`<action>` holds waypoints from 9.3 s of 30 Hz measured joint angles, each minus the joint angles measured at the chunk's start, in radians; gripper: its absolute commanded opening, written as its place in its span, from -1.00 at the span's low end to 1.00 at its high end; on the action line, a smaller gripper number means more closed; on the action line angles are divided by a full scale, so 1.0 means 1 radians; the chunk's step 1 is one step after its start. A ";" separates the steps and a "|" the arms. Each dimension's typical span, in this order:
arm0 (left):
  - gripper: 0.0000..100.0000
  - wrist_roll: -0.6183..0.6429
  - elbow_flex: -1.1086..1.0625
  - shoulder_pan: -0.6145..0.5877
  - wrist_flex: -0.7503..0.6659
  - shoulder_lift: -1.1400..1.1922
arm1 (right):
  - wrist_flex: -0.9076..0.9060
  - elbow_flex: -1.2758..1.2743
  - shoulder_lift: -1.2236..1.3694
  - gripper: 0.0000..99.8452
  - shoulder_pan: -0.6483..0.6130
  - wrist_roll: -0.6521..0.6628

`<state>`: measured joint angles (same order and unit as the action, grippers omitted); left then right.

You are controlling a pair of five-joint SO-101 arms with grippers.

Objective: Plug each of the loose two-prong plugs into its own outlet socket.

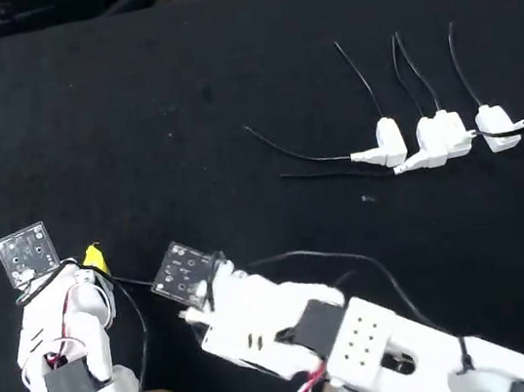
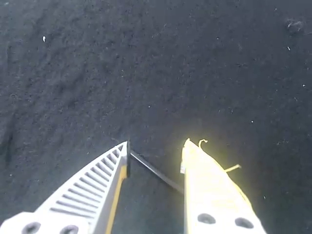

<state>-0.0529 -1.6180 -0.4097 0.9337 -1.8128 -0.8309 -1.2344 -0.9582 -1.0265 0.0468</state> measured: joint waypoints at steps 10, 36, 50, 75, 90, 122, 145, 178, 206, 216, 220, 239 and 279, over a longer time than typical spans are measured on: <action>-0.62 -0.015 0.002 0.000 -0.009 0.124 | -0.035 0.160 0.339 -0.98 0.009 0.000; -0.62 -0.074 0.534 0.261 -0.164 1.384 | -0.074 0.262 0.568 -0.98 0.385 0.002; -0.62 -0.091 0.333 0.295 -0.118 1.099 | -0.043 0.316 0.574 -0.98 0.399 0.002; -0.62 -0.091 0.236 0.302 -0.084 0.911 | -0.675 1.057 1.011 -0.98 0.520 0.072; -0.62 -0.091 0.236 0.302 -0.084 0.910 | -0.895 1.560 1.395 -0.98 0.520 0.014; -0.62 -0.091 0.236 0.321 -0.084 0.910 | -0.899 1.648 1.485 -0.98 0.470 0.213; -0.62 -0.091 0.236 0.321 -0.084 0.910 | -0.899 1.600 1.485 -0.98 0.505 0.282; -0.62 -0.091 0.236 0.321 -0.084 0.910 | -0.899 1.600 1.485 -0.98 0.503 0.133; -0.62 -0.091 0.236 0.321 -0.084 0.910 | -0.899 1.623 1.550 -0.98 0.499 0.098; -0.62 -0.091 0.236 0.321 -0.084 0.910 | -0.902 1.686 1.580 -0.98 0.489 0.038; -0.62 -0.091 0.236 0.321 -0.084 0.910 | -0.902 1.686 1.582 -0.98 0.489 0.035; -0.62 -0.091 0.236 0.321 -0.084 0.910 | -0.878 1.686 1.645 -0.97 0.460 0.032; -0.62 0.051 0.084 -0.061 0.161 0.014 | -0.773 1.358 1.270 -0.46 0.285 0.844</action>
<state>-0.0023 -1.5336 -0.4710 1.0948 -1.7990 -1.6042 0.1235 0.3122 -0.7411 0.8907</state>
